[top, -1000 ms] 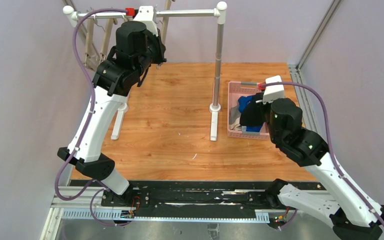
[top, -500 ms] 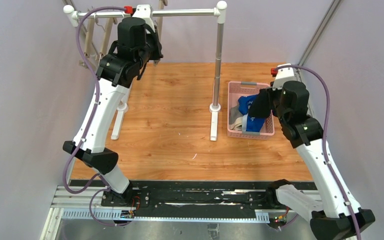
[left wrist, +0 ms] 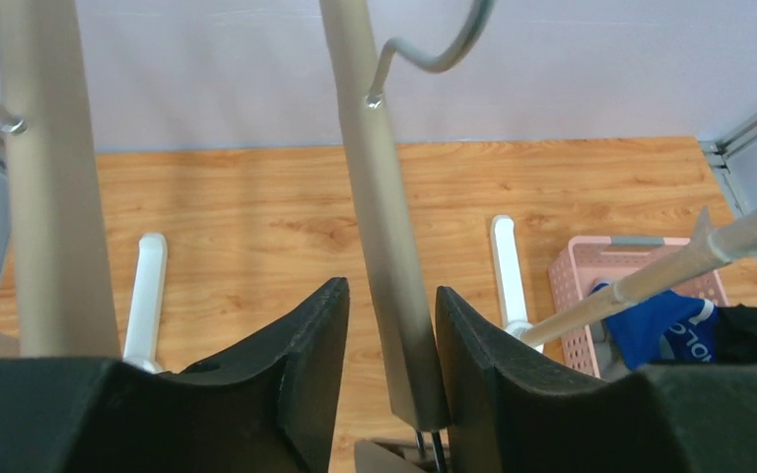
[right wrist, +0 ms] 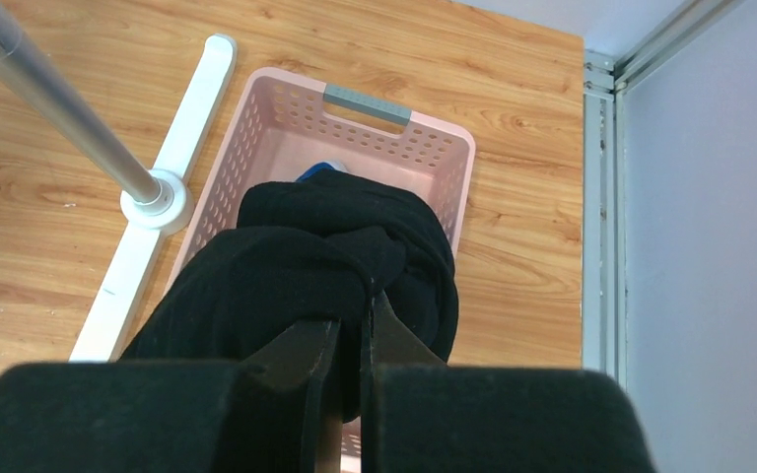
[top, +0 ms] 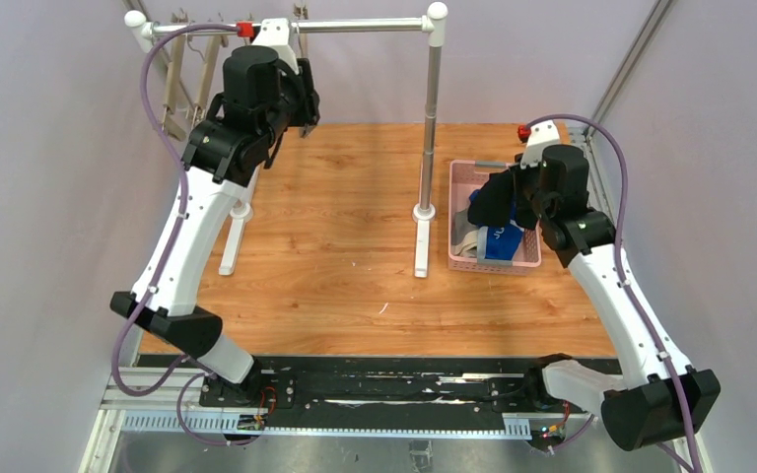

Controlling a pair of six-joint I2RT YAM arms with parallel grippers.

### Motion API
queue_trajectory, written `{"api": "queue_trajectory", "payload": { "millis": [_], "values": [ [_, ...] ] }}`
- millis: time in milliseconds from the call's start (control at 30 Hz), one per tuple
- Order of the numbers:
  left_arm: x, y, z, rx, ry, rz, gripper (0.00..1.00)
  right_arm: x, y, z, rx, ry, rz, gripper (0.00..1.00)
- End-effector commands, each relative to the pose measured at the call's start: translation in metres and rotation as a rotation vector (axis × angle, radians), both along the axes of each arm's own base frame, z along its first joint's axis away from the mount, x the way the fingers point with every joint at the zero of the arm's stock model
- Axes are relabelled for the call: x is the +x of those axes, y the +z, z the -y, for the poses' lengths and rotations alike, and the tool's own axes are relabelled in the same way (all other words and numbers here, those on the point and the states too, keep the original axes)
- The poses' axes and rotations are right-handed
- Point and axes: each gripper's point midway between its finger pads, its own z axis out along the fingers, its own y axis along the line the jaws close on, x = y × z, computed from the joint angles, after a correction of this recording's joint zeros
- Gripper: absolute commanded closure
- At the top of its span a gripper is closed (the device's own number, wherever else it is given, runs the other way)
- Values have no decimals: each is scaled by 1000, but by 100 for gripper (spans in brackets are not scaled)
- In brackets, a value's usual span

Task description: Remove the underwear clipped to the hanger

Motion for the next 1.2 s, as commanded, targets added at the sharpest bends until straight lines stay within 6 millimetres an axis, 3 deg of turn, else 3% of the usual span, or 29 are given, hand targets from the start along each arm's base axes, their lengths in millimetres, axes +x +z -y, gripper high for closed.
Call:
{"api": "queue_trajectory", "payload": {
  "millis": [0,67,100,200,433,467,533,567,600,700,933,1167],
  "values": [
    [-29,29,-16,-30,0,100,52,13,5,-2,36,3,31,99],
    [-38,26,-21,-31,4,103,51,18,0,-1,38,2,22,99],
    [-51,24,-23,-46,-14,113,49,25,-10,-1,42,-4,-1,99],
    [-63,19,-20,-58,-52,107,47,34,-31,1,44,-18,-46,100],
    [-90,11,-15,-86,-141,112,44,39,-103,7,60,-57,-210,98],
    [-93,9,-16,-87,-142,113,44,39,-113,8,61,-63,-235,86],
    [-99,6,-19,-82,-142,114,44,39,-130,7,58,-63,-278,50],
    [-101,4,-21,-77,-139,117,44,39,-135,7,57,-61,-293,37],
    [-104,5,-24,-71,-134,127,43,38,-136,6,59,-56,-299,33],
    [-108,12,-36,-42,-97,182,42,40,-124,4,63,-44,-270,31],
    [-119,47,-54,6,-57,311,33,38,-55,7,68,-32,-107,30],
    [-146,68,-68,-12,-46,363,31,8,8,19,64,-64,7,29]
  ]
}}
